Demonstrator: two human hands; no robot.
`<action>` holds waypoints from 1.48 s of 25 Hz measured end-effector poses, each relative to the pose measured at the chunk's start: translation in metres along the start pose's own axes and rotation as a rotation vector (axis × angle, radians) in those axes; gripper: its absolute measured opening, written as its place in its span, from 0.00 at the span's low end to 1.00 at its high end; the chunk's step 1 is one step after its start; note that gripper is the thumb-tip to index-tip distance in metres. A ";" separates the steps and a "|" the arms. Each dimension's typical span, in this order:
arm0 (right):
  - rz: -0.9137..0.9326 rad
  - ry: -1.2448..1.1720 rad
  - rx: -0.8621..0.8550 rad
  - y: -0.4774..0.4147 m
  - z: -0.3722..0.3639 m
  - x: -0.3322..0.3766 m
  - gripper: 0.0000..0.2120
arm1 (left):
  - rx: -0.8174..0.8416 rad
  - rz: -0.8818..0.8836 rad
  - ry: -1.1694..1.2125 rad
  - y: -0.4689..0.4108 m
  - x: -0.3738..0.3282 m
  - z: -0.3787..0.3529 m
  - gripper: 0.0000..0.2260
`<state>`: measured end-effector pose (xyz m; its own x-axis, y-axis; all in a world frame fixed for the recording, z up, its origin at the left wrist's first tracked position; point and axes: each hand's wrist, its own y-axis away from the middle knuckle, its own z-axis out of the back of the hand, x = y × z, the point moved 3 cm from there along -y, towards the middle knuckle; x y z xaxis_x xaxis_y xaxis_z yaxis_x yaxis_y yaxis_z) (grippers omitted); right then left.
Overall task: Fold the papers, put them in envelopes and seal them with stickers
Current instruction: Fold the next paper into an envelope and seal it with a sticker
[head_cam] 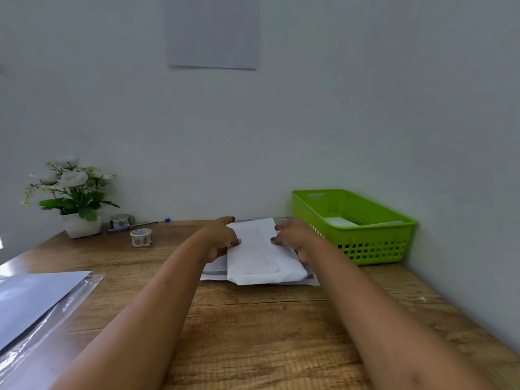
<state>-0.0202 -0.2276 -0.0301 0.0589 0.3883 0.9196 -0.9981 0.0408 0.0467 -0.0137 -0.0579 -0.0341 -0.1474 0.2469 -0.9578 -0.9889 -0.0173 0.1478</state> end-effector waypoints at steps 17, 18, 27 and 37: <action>-0.023 -0.393 0.112 0.015 0.008 0.001 0.38 | -0.315 -0.130 0.298 0.004 0.016 0.007 0.22; -0.011 -0.395 0.067 0.012 0.009 -0.001 0.37 | -0.258 -0.113 0.283 0.005 0.016 0.003 0.24; 0.245 -0.519 -0.023 0.026 0.001 0.023 0.34 | -0.157 -0.209 0.199 0.004 0.016 -0.007 0.30; 1.001 0.875 -0.117 0.055 -0.031 0.037 0.21 | -0.123 -0.326 0.125 0.013 -0.001 0.017 0.27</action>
<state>-0.0726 -0.1826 -0.0054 -0.6567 0.7540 -0.0158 -0.6131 -0.5459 -0.5710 -0.0259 -0.0423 -0.0267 0.1818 0.1388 -0.9735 -0.9782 -0.0759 -0.1934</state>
